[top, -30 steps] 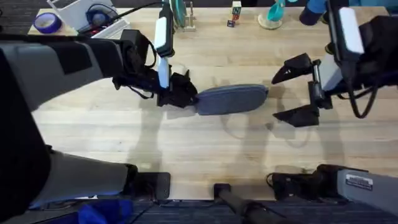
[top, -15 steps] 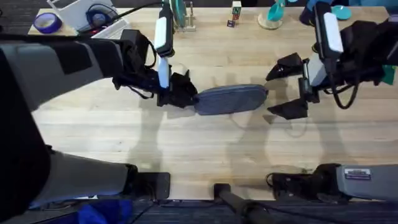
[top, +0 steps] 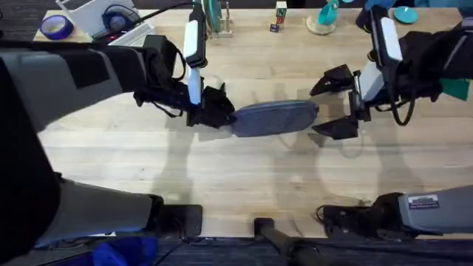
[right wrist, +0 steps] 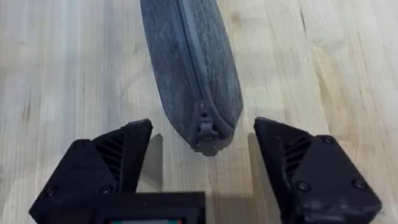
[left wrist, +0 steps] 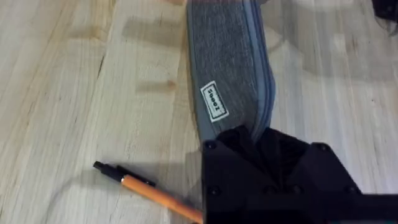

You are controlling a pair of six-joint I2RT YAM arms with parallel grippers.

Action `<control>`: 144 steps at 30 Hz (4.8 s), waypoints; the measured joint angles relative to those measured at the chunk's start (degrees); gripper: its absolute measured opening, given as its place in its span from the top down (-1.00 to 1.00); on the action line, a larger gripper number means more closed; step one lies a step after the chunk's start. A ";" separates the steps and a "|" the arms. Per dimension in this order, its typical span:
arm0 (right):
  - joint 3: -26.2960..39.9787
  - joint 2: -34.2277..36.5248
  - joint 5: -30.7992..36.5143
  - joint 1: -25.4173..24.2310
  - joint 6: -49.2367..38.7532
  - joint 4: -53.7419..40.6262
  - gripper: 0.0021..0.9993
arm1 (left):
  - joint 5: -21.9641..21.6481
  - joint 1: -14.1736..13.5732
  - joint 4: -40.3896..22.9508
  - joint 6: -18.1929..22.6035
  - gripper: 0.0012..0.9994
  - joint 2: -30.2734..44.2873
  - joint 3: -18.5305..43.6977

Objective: Unzip the bag, pick up the pens from the table one at a time and place them inside, then zip the bag closed.

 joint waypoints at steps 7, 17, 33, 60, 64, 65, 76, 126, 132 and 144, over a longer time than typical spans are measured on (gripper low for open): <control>0.00 0.00 0.00 0.00 0.00 0.00 -0.99 | -0.02 0.00 0.02 0.00 0.92 0.00 0.00; 0.00 0.00 0.00 0.00 0.00 0.02 -0.99 | 0.00 0.00 0.02 0.00 0.92 0.00 0.00; 0.00 -0.01 0.02 0.00 -0.21 0.02 -0.99 | -0.01 0.00 0.02 0.00 0.92 0.00 0.00; 0.00 0.00 -0.35 -1.49 -2.36 -0.24 -1.00 | -0.02 0.00 0.02 0.00 0.92 0.00 0.00; 0.00 0.00 -0.35 -1.49 -2.38 -0.24 -1.00 | 0.00 0.00 0.02 0.00 0.92 0.00 0.00; 0.00 0.00 -0.35 -1.49 -2.38 -0.24 -1.00 | 0.00 0.00 0.02 0.00 0.92 0.00 0.00; 0.00 0.00 -0.35 -1.49 -2.38 -0.26 -0.99 | 0.00 0.00 0.02 0.00 0.92 0.00 0.00; 0.00 -0.02 -8.28 -6.27 -2.58 -6.21 0.94 | 0.01 0.00 0.02 0.00 0.92 0.00 0.00; 0.00 0.00 -9.79 -6.27 -2.60 -6.26 0.94 | 0.00 0.00 0.02 0.00 0.92 0.00 0.00; 0.00 -0.02 -11.98 -6.27 -3.01 -6.38 0.94 | 0.00 0.00 0.02 0.00 0.92 0.00 0.00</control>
